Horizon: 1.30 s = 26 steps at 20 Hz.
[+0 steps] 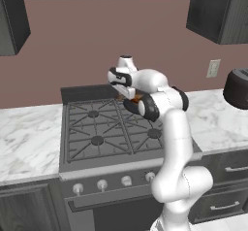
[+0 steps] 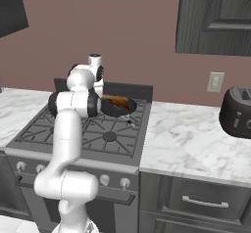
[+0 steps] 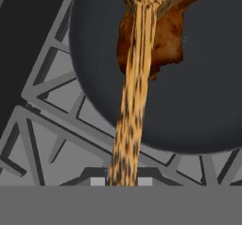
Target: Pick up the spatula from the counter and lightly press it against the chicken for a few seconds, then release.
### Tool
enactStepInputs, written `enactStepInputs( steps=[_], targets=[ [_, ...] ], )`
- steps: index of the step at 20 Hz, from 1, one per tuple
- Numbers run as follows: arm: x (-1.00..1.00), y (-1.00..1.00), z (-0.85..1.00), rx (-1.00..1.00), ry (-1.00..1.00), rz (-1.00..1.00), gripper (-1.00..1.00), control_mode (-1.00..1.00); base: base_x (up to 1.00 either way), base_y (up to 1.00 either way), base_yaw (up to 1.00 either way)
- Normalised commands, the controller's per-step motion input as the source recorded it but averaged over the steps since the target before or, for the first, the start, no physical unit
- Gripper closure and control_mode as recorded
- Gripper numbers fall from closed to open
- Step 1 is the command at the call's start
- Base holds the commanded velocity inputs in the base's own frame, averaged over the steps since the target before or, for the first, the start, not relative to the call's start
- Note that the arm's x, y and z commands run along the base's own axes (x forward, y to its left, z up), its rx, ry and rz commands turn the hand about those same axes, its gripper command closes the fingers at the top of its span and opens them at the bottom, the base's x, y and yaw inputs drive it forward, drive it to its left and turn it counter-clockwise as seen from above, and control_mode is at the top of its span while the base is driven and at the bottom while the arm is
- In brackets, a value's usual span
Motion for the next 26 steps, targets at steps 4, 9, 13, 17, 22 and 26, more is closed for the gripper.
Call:
enactStepInputs(
  steps=[4,9,13,17,22,26],
  targets=[
    [0.00,0.00,-0.11,0.00,0.08,0.00,1.00,-1.00,0.00,0.00,0.00],
    [-0.04,0.00,-0.05,0.04,0.07,0.00,1.00,-1.00,0.00,0.00,0.00],
    [0.00,0.00,-0.10,0.02,0.08,0.00,1.00,-1.00,0.00,0.00,0.00],
    [0.00,0.00,-0.18,0.01,0.10,0.00,1.00,-1.00,0.00,0.00,0.00],
    [0.00,0.00,-0.17,0.00,0.08,0.00,1.00,-1.00,0.00,0.00,0.00],
    [0.00,0.00,-0.18,0.00,0.09,0.00,1.00,-1.00,0.00,0.00,0.00]
  ],
)
